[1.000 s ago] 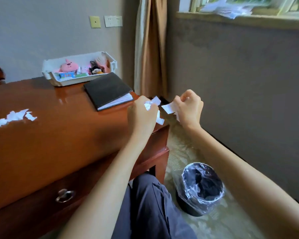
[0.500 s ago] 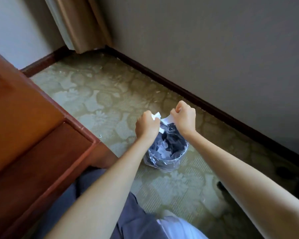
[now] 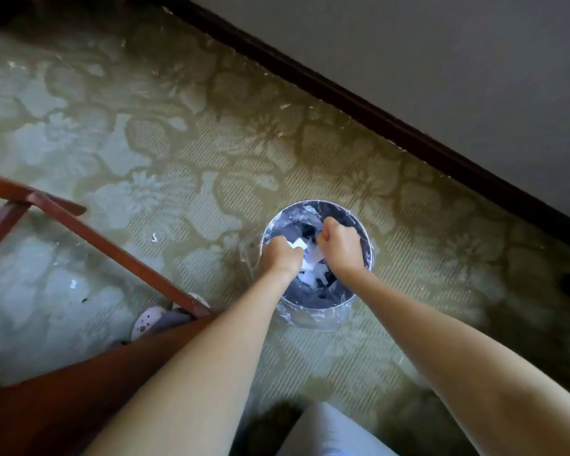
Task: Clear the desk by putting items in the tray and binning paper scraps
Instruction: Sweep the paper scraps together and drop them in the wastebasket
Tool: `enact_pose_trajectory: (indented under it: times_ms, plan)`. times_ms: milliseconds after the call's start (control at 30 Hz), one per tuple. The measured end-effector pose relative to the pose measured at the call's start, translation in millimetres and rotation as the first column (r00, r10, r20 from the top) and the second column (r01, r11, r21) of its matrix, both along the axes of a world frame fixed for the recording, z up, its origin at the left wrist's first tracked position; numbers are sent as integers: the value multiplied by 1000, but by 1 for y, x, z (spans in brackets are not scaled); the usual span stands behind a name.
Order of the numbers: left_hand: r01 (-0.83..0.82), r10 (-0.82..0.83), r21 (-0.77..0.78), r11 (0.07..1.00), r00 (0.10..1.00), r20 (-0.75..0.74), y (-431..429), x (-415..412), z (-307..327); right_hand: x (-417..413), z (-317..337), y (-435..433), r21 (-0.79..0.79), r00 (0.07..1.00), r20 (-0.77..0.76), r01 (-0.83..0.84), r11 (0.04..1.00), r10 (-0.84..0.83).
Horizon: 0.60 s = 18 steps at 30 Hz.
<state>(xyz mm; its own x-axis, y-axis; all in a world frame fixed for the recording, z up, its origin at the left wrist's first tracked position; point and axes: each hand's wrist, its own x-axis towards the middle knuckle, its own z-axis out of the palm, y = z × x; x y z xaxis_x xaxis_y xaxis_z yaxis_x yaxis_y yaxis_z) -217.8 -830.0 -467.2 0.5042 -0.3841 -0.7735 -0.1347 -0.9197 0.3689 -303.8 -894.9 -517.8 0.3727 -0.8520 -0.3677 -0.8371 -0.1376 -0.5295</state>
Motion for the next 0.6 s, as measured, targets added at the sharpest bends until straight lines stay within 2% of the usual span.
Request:
enact_pose_trajectory:
  times_ms: [200,300,367,500,600]
  plan:
    - [57,-57,17,998,998,-6,-12,4,-39,4,-42,-12,80,998,-27,-59,995,61]
    - [102,-102,33,994,995,-14,-7,6,-51,4,-54,-10,181,984,-44,-164,970,174]
    - [190,-190,48,981,982,6,-3,6,-56,1,-58,-9,228,959,-73,-250,941,273]
    - [439,-444,75,895,894,62,10,5,-54,-7,-51,-6,281,894,-124,-384,880,430]
    - [635,-647,126,762,752,124,17,4,-42,-12,-39,-3,278,798,-265,-475,835,542]
